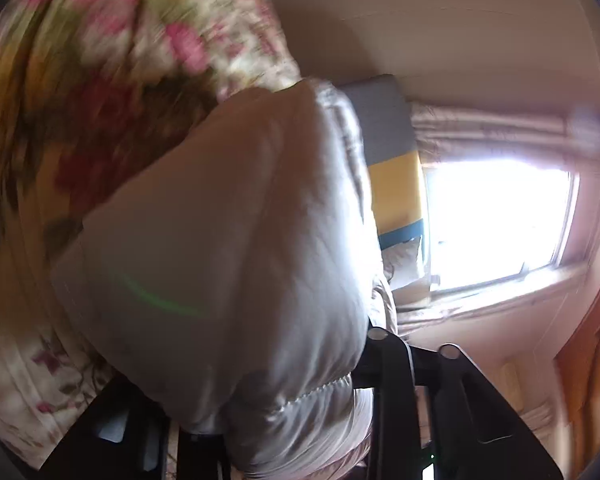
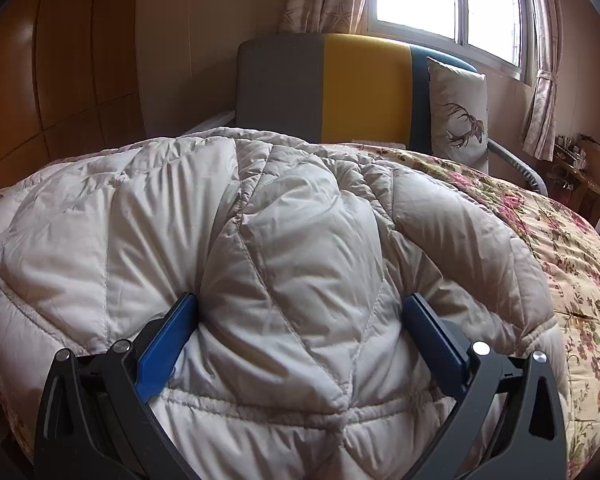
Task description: Fold large clothes
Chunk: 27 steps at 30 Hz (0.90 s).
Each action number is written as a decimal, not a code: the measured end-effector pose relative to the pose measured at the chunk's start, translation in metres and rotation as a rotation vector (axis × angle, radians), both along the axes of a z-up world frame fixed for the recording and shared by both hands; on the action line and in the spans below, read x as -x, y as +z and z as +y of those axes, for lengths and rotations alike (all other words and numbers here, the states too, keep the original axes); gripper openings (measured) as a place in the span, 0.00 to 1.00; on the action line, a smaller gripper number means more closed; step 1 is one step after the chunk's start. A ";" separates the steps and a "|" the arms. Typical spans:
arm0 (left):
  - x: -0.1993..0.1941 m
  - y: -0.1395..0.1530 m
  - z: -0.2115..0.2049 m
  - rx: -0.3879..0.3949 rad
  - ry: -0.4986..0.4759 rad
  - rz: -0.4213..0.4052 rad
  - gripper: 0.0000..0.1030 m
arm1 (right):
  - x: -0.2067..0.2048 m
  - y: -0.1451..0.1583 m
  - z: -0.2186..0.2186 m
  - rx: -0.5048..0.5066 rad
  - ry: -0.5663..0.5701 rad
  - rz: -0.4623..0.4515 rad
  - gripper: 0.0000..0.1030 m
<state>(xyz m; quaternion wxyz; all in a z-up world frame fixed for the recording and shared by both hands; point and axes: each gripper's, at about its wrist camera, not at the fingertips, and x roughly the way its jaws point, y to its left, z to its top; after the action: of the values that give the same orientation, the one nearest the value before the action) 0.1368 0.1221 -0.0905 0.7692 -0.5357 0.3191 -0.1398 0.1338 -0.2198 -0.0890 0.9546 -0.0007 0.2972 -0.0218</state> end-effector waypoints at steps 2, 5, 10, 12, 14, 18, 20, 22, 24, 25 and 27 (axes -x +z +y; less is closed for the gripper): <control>0.001 0.014 -0.003 -0.053 -0.009 -0.044 0.23 | 0.003 0.014 -0.001 -0.011 -0.006 -0.042 0.98; 0.002 0.023 -0.005 -0.065 -0.014 -0.063 0.21 | -0.010 0.036 -0.001 -0.013 -0.021 -0.069 0.98; 0.015 0.036 0.009 -0.100 -0.008 -0.076 0.20 | -0.058 0.043 0.014 0.080 -0.035 -0.011 0.98; 0.016 0.044 0.008 -0.133 -0.010 -0.095 0.20 | -0.078 0.024 0.023 0.115 -0.026 0.051 0.98; 0.013 0.049 0.001 -0.178 -0.025 -0.121 0.20 | -0.087 0.003 0.032 0.143 -0.012 0.072 0.98; 0.019 0.085 -0.024 -0.339 -0.057 -0.216 0.20 | -0.087 -0.005 0.038 0.208 -0.042 0.058 0.98; 0.022 0.103 -0.041 -0.433 -0.077 -0.260 0.20 | -0.086 -0.007 0.034 0.192 -0.047 0.053 0.98; 0.026 0.119 -0.057 -0.527 -0.091 -0.290 0.20 | -0.086 -0.007 0.030 0.173 -0.047 0.061 0.98; 0.032 0.131 -0.071 -0.622 -0.097 -0.312 0.20 | -0.086 -0.003 0.026 0.159 -0.046 0.079 0.98; 0.034 0.136 -0.076 -0.656 -0.099 -0.319 0.20 | -0.083 0.001 0.024 0.155 -0.053 0.084 0.98; 0.038 0.141 -0.084 -0.716 -0.098 -0.327 0.20 | -0.071 0.012 0.020 0.130 -0.079 0.073 0.98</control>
<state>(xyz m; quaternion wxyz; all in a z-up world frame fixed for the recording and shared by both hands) 0.0985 0.0376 0.0508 0.9403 -0.1884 0.2464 -0.1398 0.2053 -0.2000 -0.0773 0.9394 -0.0518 0.3297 -0.0786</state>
